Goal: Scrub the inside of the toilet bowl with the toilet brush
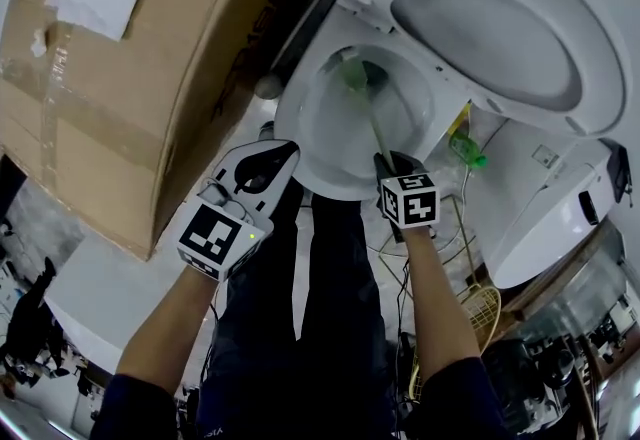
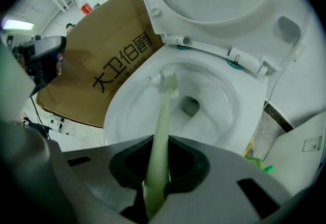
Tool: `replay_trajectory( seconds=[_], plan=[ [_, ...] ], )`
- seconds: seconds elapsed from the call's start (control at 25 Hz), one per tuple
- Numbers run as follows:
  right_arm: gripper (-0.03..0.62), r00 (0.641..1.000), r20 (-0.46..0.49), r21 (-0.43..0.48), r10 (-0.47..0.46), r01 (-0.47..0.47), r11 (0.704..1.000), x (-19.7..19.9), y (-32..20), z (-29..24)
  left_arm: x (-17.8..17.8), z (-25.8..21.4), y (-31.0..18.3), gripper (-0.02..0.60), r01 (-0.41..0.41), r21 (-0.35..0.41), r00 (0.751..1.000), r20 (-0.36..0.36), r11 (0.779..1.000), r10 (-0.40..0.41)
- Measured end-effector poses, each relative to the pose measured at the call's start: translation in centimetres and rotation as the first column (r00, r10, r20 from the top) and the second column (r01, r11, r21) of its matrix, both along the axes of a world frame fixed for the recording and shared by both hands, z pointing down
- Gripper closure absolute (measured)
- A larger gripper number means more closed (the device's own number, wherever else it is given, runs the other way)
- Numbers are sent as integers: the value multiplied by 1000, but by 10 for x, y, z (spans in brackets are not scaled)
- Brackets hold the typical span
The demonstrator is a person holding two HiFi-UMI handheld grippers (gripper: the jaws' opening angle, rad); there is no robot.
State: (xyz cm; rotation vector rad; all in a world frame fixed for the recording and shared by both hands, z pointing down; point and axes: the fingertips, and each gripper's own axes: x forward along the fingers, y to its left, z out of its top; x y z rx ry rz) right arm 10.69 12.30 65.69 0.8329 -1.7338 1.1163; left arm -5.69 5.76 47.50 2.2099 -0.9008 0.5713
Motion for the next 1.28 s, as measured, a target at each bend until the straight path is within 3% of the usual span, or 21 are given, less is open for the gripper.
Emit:
replay_trajectory(
  seconds=[0.4,0.72,0.96,1.28],
  plan=[
    [543,991,-97,18,87,-86,996,57,4,-8,25,3,2,549,-62,-2,998,-7,998,62],
    [543,971,-172,-47,168,-178,983,90,35,-12,38,-2,3,549,-100,10,995,-23,995,100],
    [545,966,-194,-97,173,-194,976,93,68,-13,32,-2,7,549,-116,14,993,-27,993,117],
    [545,976,-187,-180,113,-147,973,64,113,-14,10,-1,13,549,-96,-20,995,-27,995,96]
  ],
)
